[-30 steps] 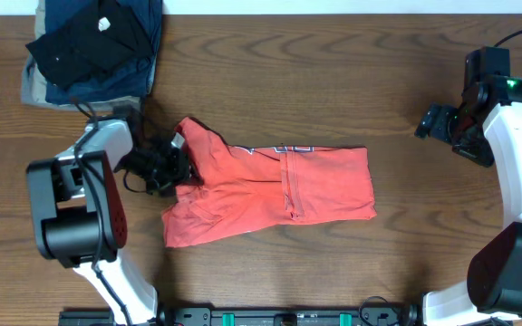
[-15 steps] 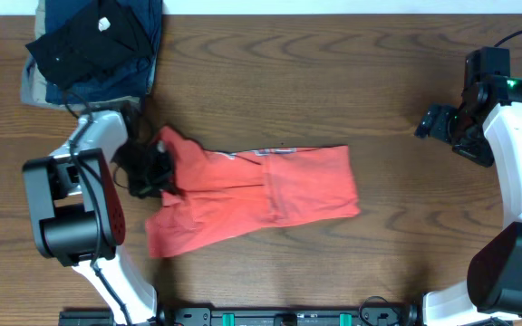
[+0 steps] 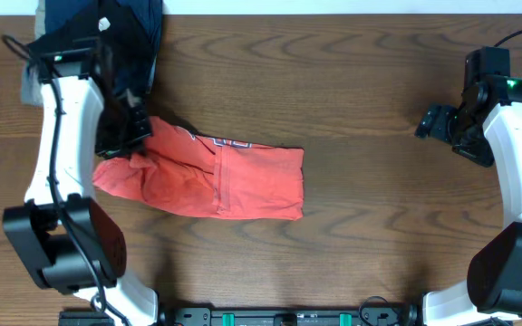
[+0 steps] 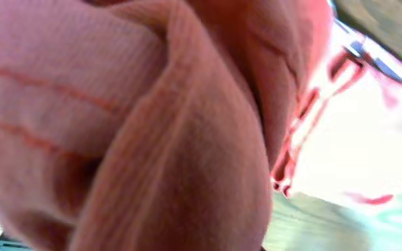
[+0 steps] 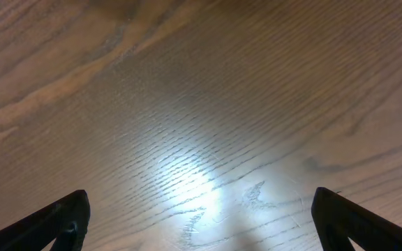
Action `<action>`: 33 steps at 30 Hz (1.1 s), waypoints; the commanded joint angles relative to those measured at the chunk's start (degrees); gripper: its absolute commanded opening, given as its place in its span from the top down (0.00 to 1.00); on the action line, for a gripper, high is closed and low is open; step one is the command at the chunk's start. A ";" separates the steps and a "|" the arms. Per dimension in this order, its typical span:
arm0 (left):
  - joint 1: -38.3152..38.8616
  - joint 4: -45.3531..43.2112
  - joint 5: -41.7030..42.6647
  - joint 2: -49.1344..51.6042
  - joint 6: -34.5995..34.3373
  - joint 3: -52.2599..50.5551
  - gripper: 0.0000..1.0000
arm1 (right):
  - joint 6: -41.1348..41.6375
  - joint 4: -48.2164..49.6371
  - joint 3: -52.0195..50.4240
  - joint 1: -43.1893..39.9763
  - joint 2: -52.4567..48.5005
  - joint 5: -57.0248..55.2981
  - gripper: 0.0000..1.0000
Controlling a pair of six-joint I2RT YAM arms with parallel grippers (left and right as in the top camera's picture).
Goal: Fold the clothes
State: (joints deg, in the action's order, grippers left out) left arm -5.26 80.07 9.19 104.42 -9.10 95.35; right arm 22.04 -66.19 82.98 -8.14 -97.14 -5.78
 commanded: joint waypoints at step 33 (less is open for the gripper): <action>40.65 -25.59 -0.68 -0.68 -21.14 -16.52 0.85 | -0.66 -0.02 0.52 -0.04 0.48 0.09 0.01</action>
State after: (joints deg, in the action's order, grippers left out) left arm 34.24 55.33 8.58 104.05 -27.73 79.15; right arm 22.02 -66.19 82.98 -8.14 -97.14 -5.78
